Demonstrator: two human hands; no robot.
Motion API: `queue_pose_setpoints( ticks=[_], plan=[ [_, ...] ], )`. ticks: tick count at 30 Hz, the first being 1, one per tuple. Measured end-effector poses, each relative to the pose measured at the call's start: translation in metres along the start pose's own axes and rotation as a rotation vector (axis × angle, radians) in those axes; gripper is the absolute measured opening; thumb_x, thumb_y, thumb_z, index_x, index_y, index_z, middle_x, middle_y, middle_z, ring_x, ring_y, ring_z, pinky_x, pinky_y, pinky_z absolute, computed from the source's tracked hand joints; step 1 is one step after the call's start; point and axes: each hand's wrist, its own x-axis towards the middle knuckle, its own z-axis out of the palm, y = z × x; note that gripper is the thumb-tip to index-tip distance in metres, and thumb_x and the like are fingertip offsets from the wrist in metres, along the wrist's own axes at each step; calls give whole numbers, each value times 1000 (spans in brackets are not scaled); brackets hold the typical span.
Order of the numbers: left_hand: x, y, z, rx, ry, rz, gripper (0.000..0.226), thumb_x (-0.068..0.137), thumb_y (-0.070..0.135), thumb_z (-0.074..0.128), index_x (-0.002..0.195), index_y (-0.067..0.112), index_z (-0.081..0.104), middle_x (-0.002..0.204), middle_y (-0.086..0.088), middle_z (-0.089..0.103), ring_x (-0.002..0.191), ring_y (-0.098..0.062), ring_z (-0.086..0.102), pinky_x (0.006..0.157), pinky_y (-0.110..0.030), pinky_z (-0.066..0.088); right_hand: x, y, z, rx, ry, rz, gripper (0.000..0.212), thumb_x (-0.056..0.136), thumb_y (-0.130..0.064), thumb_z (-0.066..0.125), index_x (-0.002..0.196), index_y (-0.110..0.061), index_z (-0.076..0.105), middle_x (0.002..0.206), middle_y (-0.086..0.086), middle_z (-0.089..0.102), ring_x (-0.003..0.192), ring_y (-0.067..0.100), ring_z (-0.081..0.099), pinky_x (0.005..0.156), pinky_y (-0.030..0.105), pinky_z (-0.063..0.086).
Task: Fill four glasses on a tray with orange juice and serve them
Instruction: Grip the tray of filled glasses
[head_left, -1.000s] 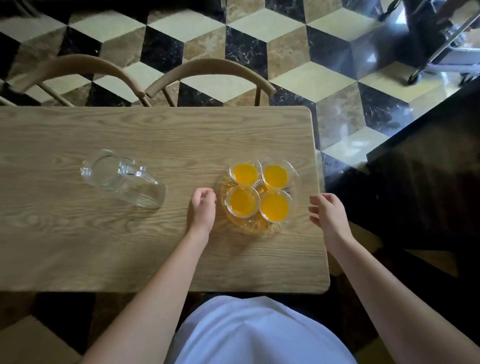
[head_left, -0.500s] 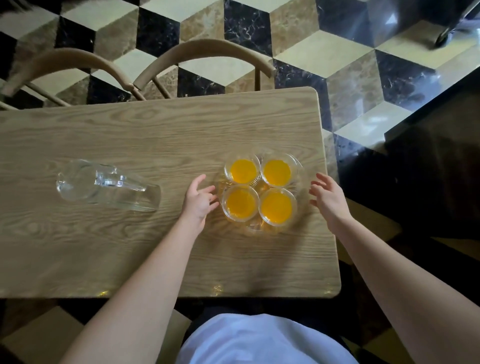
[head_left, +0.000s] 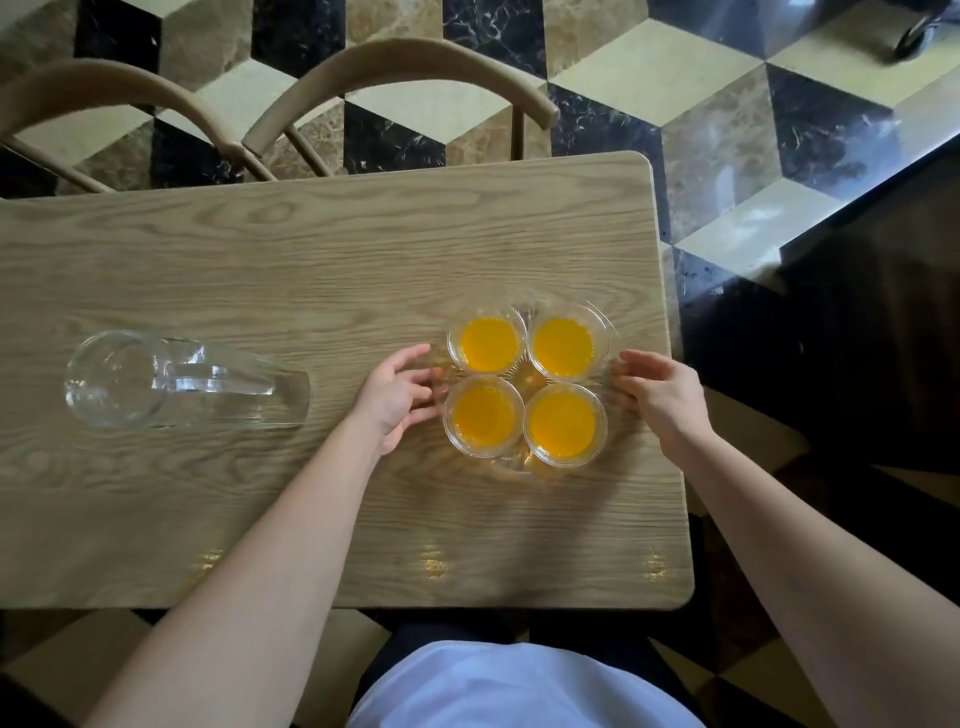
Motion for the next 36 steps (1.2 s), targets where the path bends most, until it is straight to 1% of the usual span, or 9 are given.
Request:
queue_pose_setpoints(
  ticks=[2, 5, 11, 14, 18, 22, 25, 27, 36],
  plan=[
    [1, 4, 2, 38, -21, -16, 67, 90, -27, 38, 145, 10, 49, 107, -15, 68, 86, -25, 71, 62, -32, 63, 1, 0, 0, 5, 5, 3, 39, 88, 5, 70, 124, -10, 71, 105, 7, 77, 95, 19, 76, 82, 30, 62],
    [2, 11, 3, 97, -49, -27, 61, 92, -26, 38, 142, 6, 51, 100, -14, 67, 83, -24, 70, 59, -31, 63, 0, -2, -1, 16, 3, 10, 38, 89, 4, 70, 124, -10, 72, 102, 7, 78, 92, 17, 77, 81, 30, 63],
    [7, 11, 3, 116, -16, -28, 60, 88, -28, 46, 135, 8, 58, 107, -20, 67, 76, -23, 72, 60, -32, 63, 2, -4, 0, 28, 9, 35, 36, 88, 5, 71, 121, -10, 72, 97, 7, 79, 85, 16, 78, 76, 28, 63],
    [5, 5, 2, 115, 6, 10, 63, 83, -30, 52, 131, 10, 61, 101, -18, 69, 66, -18, 74, 60, -32, 63, 2, -3, 2, 24, 16, 34, 37, 86, 5, 74, 121, -8, 73, 96, 8, 79, 83, 17, 78, 74, 27, 63],
    [4, 0, -2, 79, 21, 17, 63, 80, -31, 56, 127, 11, 65, 103, -19, 71, 68, -22, 74, 62, -35, 65, -1, -2, 1, 45, 12, 42, 40, 83, 4, 77, 121, -7, 73, 98, 8, 78, 86, 19, 78, 77, 30, 63],
    [1, -3, -8, 60, 3, 8, 64, 79, -31, 58, 128, 8, 66, 104, -21, 71, 69, -23, 74, 66, -38, 66, -6, -2, 0, 15, -8, 28, 42, 82, 5, 78, 122, -9, 73, 98, 7, 78, 85, 16, 77, 76, 28, 63],
    [-4, -6, -13, 48, -8, 4, 64, 77, -31, 60, 128, 7, 66, 107, -22, 71, 69, -23, 76, 66, -38, 66, -11, -4, -2, 17, -38, 27, 43, 81, 6, 78, 121, -10, 73, 100, 7, 77, 93, 23, 76, 82, 34, 63],
    [-9, -6, -16, 38, -15, 9, 64, 76, -31, 61, 128, 7, 66, 109, -22, 71, 69, -23, 77, 66, -39, 66, -15, -7, -4, 23, -58, 29, 41, 81, 6, 78, 119, -11, 73, 100, 8, 77, 94, 25, 77, 85, 38, 63],
    [-47, -11, -28, -22, -41, 25, 64, 76, -30, 62, 128, 7, 66, 106, -21, 73, 71, -25, 77, 67, -42, 66, -48, -23, -12, 13, -140, 19, 37, 83, 7, 75, 112, -15, 73, 106, 12, 77, 96, 28, 77, 89, 40, 62]
  ],
)
